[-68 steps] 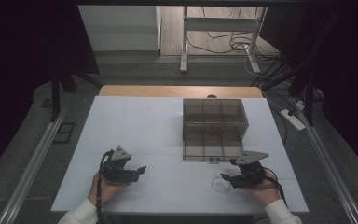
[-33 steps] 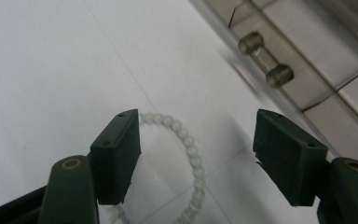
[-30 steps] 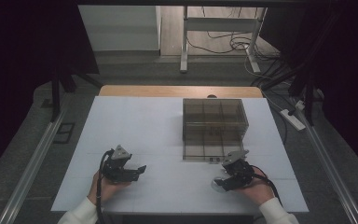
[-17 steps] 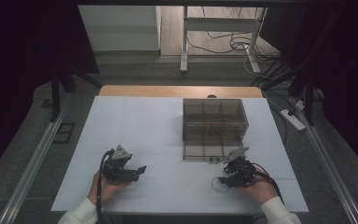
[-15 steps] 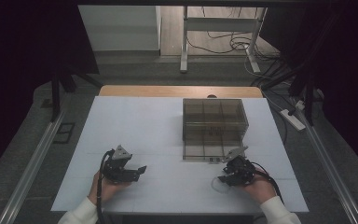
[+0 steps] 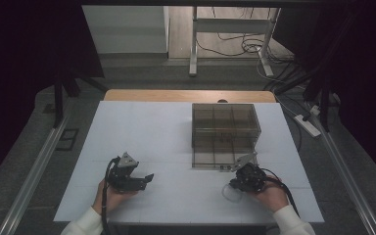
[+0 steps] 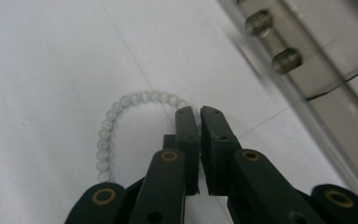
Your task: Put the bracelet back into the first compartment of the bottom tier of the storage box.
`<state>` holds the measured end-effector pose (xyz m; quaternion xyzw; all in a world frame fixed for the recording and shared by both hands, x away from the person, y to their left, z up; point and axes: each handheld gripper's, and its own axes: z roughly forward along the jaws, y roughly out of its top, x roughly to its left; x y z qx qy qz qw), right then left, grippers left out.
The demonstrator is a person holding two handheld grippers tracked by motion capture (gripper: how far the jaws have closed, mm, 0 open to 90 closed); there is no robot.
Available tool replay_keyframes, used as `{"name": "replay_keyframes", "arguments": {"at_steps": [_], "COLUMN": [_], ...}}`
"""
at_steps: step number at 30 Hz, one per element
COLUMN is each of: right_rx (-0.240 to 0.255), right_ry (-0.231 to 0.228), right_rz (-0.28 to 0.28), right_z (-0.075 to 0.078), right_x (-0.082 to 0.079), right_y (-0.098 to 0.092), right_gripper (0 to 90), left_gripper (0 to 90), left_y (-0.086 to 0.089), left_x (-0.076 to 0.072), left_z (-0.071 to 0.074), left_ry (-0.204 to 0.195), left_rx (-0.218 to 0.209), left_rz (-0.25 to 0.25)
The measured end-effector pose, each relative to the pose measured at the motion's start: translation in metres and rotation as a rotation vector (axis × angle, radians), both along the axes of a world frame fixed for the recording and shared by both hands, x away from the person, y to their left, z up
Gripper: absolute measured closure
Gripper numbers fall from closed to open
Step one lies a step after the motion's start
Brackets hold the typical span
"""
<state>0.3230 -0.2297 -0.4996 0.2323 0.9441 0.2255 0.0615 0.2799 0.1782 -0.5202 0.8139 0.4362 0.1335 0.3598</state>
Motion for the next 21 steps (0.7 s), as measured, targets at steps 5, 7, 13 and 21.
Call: {"name": "replay_keyframes", "arguments": {"at_steps": [5,7,13,21], "right_rx": [0.067,0.1,0.186,0.254], "right_ry": [-0.023,-0.034,-0.094,-0.149], "right_rz": [-0.016,-0.023,-0.046,-0.062], "right_z": [0.009,0.013,0.028,0.039], "right_x": [0.001,0.001,-0.003,-0.006], "right_y": [-0.008,-0.011,-0.017,-0.022], "right_gripper": [85.4,85.4,85.5,85.5], "left_gripper": [22.9,22.9,22.9,23.0], "left_y": [0.0,0.0,-0.001,-0.001], "left_x": [0.0,0.0,0.0,0.001], "left_z": [0.0,0.0,-0.001,-0.001], "left_ry": [0.0,-0.001,0.002,0.003], "left_rx": [0.0,0.001,0.004,0.005], "left_rz": [0.001,0.001,0.0,0.0]}}
